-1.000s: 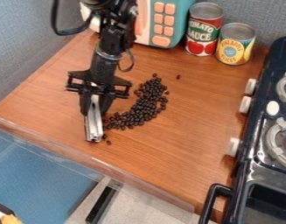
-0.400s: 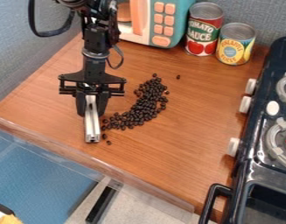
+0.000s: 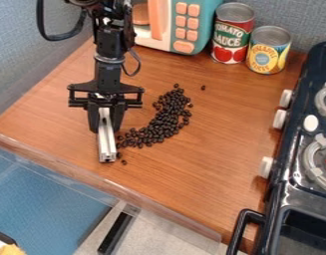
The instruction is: Sweep into pile
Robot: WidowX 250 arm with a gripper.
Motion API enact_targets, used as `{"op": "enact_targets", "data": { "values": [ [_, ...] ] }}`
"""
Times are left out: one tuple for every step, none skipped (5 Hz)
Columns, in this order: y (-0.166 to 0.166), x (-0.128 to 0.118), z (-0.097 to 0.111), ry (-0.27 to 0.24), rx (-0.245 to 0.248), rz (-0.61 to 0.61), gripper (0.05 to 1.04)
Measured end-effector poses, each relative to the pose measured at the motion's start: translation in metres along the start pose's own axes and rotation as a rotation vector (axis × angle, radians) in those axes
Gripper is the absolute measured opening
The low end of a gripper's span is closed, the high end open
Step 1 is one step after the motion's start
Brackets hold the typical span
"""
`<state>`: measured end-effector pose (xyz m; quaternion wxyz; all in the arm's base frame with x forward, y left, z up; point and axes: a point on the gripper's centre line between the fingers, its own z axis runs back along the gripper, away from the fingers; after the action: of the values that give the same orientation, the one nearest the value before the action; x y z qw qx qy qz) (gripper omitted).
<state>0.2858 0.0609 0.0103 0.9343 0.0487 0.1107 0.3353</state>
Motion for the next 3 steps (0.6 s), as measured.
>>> {"op": "enact_targets", "data": {
  "values": [
    [-0.0063, -0.0011, 0.0014, 0.032, -0.025, 0.036, 0.372],
    [-0.0103, -0.0024, 0.0028, 0.054, -0.043, 0.054, 0.372],
    [-0.0134, -0.0035, 0.0037, 0.062, -0.059, 0.060, 0.372]
  ]
}}
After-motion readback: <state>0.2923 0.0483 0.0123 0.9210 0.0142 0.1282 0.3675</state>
